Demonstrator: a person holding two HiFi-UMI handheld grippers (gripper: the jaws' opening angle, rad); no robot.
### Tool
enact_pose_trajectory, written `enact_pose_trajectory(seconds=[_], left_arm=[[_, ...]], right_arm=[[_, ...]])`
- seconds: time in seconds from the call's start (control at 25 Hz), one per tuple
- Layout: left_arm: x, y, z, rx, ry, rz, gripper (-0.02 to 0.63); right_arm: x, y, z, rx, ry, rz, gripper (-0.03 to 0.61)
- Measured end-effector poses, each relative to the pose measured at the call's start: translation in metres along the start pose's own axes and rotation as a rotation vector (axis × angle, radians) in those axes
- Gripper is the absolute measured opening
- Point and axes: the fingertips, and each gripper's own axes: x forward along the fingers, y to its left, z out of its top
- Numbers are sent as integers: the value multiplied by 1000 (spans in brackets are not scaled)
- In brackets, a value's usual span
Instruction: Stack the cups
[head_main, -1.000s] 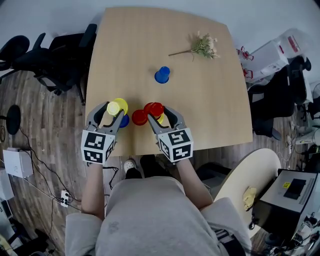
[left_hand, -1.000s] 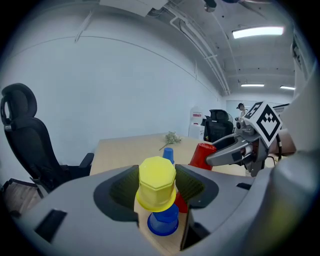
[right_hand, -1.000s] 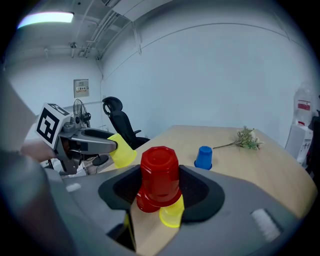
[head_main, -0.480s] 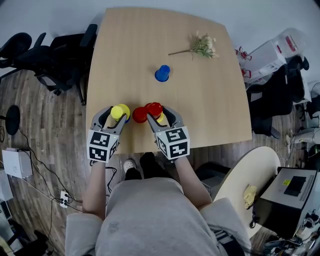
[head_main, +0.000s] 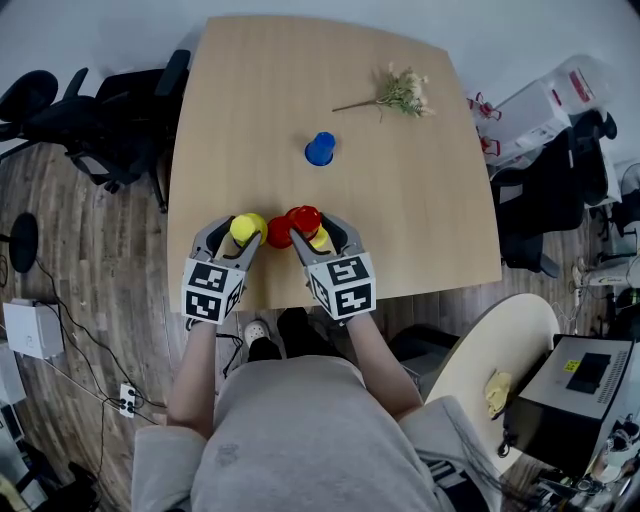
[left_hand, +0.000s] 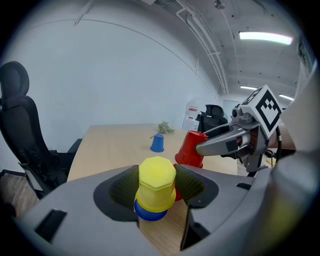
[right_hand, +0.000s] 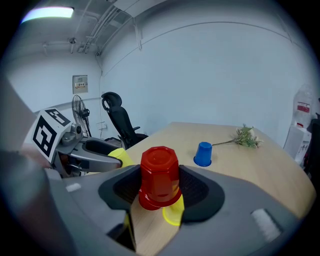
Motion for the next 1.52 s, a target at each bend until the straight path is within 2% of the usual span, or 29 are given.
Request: enact_pose_trajectory(seconds=[0.2,0.4,0.68,1.24,1.52], left_arm=[[-6,-3,25,71,-24,1,235],[-10,-10,44,35,-39,-37,235],[6,-20,32,69,37,-54,235],[21,-34,38,91,13,-80,235],[21,-37,35,136,14,-101,244]], right_arm=[[-2,-7,0,-3,5,-7,241],[-1,-10,-1,4,8,-7,241],[1,-11,-3,-2,18,-6,241],[4,-5,-6,0,19,23,242],[4,-4,-6,-2,11,19,249]])
